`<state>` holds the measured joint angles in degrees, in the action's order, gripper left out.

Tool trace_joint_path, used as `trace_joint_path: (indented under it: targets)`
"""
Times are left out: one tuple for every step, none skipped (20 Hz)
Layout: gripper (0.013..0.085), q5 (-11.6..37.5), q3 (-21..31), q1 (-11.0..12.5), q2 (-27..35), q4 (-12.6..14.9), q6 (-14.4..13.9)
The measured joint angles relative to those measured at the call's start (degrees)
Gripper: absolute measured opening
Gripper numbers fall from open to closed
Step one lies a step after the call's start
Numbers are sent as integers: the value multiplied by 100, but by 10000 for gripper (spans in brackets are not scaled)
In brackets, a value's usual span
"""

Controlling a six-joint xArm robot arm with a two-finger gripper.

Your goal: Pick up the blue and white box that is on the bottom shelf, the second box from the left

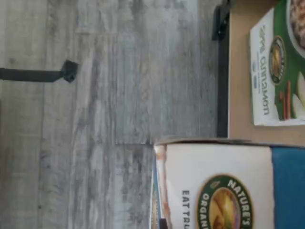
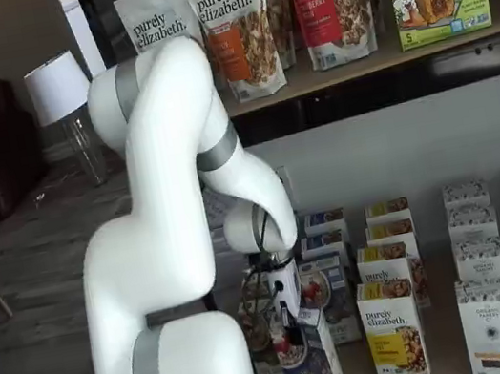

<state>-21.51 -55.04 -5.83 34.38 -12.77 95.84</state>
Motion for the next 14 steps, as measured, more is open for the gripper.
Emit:
trace_joint_path:
  targets:
    - [450, 21, 140, -21, -130, 13, -33]
    - [450, 15, 264, -41, -254, 26, -65]
    - [450, 1, 385, -63, -388, 30, -92]
    - [450, -2, 509, -86, -522, 29, -113]
    - [450, -14, 630, -109, -656, 29, -138]
    - [450, -33, 796, -140, -855, 22, -166]
    - [450, -53, 925, -163, -1010, 46, -215]
    - [450, -82, 1043, -186, -1167, 84, -277]
    - [450, -138, 1190, -215, -1370, 160, -382]
    - [450, -180, 1303, -239, -1530, 225, -470]
    - [450, -238, 1406, -262, -1693, 295, -562]
    - [450, -296, 1496, -282, -1834, 363, -648]
    - [450, -367, 1594, -306, -2007, 454, -761]
    - [450, -457, 1684, -329, -2176, 535, -864]
